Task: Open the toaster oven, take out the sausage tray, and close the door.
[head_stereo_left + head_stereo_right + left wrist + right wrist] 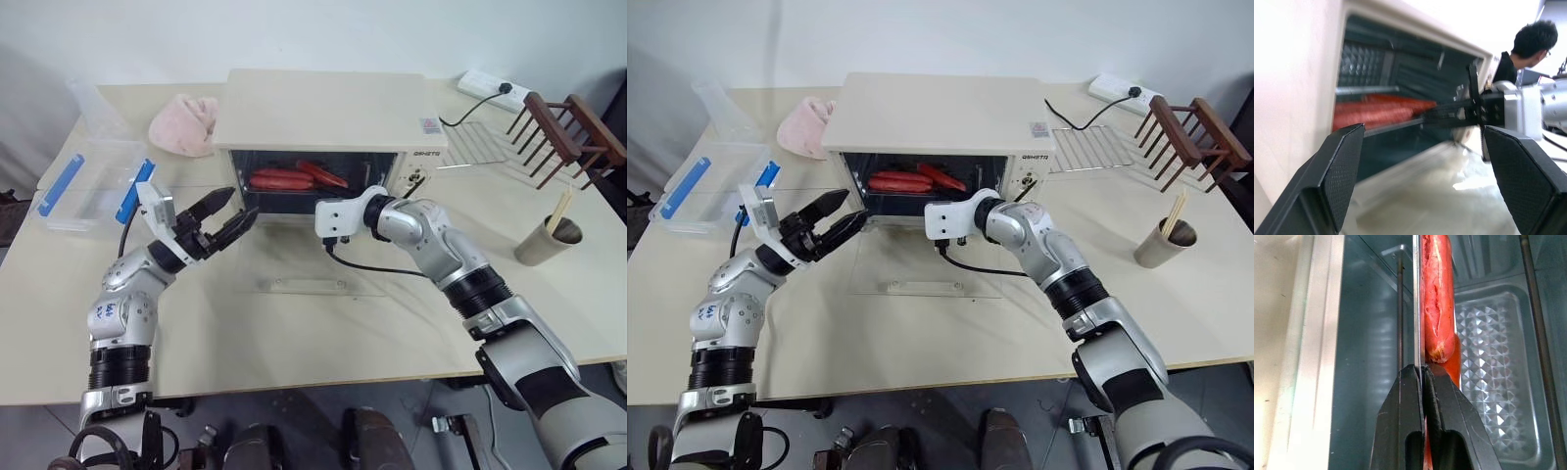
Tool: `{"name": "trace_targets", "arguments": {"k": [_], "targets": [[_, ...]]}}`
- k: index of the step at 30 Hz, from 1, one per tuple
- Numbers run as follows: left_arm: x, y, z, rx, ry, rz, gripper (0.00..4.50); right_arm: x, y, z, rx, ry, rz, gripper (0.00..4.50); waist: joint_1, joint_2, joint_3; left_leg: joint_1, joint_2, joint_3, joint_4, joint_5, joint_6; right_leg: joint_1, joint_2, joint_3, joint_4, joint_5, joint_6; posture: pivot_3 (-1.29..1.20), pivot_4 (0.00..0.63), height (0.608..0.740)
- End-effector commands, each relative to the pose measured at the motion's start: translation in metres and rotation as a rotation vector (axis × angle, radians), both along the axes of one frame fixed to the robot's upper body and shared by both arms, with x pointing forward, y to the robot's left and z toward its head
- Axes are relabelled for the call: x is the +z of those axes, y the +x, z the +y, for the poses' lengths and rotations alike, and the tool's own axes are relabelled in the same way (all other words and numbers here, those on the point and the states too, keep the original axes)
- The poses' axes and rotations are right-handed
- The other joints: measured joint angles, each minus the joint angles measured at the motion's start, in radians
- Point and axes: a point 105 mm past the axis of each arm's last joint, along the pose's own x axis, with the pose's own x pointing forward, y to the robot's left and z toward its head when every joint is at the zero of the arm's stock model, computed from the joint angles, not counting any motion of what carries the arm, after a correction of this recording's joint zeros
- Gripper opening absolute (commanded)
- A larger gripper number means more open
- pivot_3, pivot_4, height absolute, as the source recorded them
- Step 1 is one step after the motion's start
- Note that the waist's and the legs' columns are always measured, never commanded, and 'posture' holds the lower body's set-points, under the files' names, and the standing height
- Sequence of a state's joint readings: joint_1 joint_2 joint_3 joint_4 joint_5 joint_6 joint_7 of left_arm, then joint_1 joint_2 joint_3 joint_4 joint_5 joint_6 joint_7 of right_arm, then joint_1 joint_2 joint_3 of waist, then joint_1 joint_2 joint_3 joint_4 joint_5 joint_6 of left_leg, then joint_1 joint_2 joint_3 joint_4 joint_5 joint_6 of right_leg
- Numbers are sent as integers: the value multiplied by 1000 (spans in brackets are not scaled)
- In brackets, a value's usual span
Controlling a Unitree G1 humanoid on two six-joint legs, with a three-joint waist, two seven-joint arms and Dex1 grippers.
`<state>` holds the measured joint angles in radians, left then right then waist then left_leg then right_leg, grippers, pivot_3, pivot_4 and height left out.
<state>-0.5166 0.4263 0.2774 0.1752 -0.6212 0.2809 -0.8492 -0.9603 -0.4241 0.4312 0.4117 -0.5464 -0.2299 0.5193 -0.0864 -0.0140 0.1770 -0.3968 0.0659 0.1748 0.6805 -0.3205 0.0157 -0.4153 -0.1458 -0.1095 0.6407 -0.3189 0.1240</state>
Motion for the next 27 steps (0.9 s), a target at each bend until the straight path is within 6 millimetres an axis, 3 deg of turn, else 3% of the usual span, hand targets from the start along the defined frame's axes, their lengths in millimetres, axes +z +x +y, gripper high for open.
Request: {"name": "trace_targets", "arguments": {"k": [1, 10, 17, 27], "targets": [[11, 0, -1, -6, -23, -35, 4105, 54, -28, 13, 118, 109, -131, 14, 0, 0, 0, 0, 0, 0, 0, 0, 0, 0, 0, 0, 0, 0, 0, 0, 150, 740], [11, 4, -8, -26, -28, -24, 4105, 44, -48, 1, 117, 95, -75, 14, 5, 0, 0, -4, 0, -3, 1, 0, 0, -1, 0, -4, -1, 0, 0, 0, 150, 740], [13, 7, -8, -21, -38, -19, 4105, 48, -62, -7, 117, 92, -72, 14, 11, 0, 0, -6, -1, -3, 2, 0, 0, -2, 0, -6, -2, 0, 0, 0, 150, 740], [1, -12, 3, -93, 42, 34, 4105, 15, -88, -33, 83, 29, 2, 14, 37, 0, 0, -7, -1, -2, 2, 0, 0, -1, 0, -7, -3, 0, 0, 0, 150, 740]]}}
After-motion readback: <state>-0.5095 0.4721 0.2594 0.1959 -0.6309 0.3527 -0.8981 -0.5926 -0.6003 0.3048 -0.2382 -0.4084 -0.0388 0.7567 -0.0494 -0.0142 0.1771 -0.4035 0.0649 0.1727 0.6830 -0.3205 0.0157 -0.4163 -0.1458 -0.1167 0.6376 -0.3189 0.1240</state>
